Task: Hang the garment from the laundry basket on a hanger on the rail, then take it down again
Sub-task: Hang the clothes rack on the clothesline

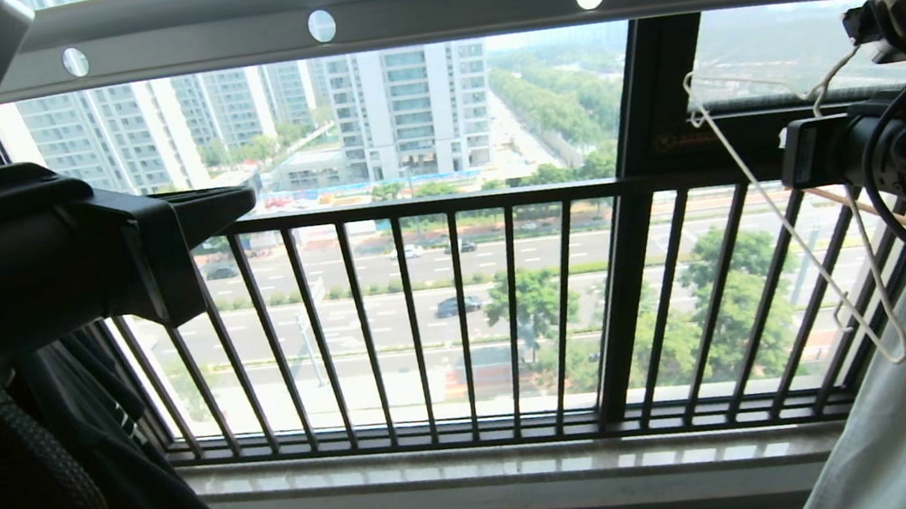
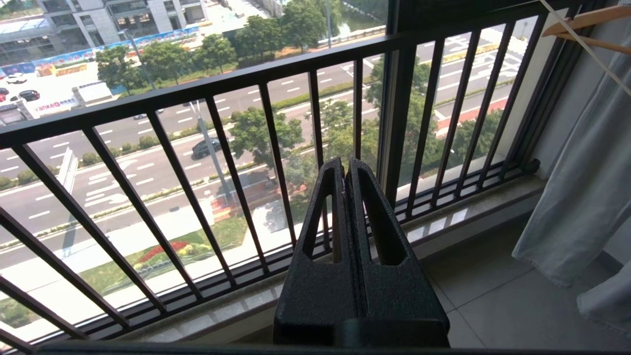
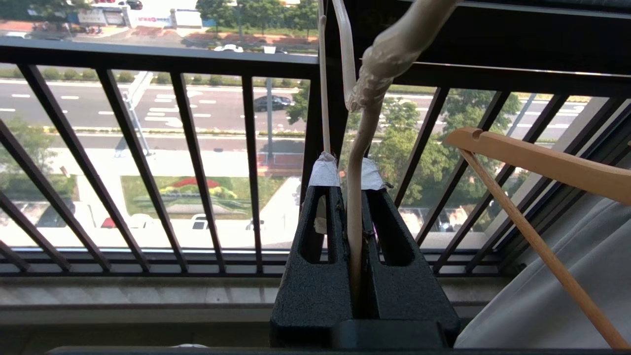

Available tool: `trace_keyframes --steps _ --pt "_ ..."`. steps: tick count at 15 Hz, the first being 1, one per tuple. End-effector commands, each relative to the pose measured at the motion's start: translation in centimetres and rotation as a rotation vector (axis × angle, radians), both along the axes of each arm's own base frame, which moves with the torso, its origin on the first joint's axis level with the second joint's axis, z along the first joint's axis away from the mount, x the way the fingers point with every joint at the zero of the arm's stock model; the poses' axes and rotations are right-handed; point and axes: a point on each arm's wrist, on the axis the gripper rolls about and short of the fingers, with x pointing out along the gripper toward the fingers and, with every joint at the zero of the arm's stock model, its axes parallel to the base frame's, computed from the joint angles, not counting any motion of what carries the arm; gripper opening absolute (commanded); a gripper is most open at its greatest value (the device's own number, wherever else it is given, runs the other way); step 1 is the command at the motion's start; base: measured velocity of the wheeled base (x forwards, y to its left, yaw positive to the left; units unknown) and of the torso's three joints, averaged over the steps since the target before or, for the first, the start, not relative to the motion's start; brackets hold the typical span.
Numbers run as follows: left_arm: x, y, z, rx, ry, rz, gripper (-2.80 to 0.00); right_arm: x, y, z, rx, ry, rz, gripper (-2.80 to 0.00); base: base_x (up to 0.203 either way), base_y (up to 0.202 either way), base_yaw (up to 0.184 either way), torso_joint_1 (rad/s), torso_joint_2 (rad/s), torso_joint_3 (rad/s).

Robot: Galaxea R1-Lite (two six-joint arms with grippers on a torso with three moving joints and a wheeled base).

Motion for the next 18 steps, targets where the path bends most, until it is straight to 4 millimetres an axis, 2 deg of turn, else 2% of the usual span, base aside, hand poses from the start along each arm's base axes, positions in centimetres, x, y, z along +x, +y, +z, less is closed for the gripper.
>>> trace_keyframes --steps 1,9,10,11,14,16,18 --pt "0.1 -0.1 -0.1 0.002 0.002 0.001 -2.8 1.6 0.2 -0.1 -0.049 0.014 0.001 -2.8 0.0 0.0 0.0 0.0 0.0 0.0" --pt "0.1 0.0 0.0 0.0 0.0 0.006 -2.8 1.6 0.2 -0.6 -0.123 0.114 0.012 -2.8 0.0 0.0 0.0 0.0 0.0 0.0" --pt "0.1 0.0 0.1 -0.003 -0.002 0.006 -2.8 1.5 0.2 -0.5 -0.122 0.108 0.015 -0.15 0.0 0.0 0.0 0.0 0.0 0.0" --pt "0.1 0.0 0.1 -0.003 -0.002 0.006 -2.8 1.3 0.1 -0.2 -0.121 0.102 0.013 0.0 0.0 0.0 0.0 0.0 0.0 0.0" --pt "0.0 0.3 0.3 -0.008 -0.01 0.015 -2.8 -0.3 -0.1 1.2 -0.13 0.06 0.013 0.0 0.0 0.0 0.0 0.0 0.0 0.0" --pt "0.1 0.2 0.2 -0.005 -0.006 0.015 -2.8 -2.7 -0.5 2.5 -0.14 0.041 0.015 0.0 0.0 0.0 0.0 0.0 0.0 0.0" --pt "0.1 0.2 0.2 -0.005 -0.008 0.015 -2.8 -6.3 -1.1 3.8 -0.138 0.016 0.018 0.0 0.0 0.0 0.0 0.0 0.0 0.0"
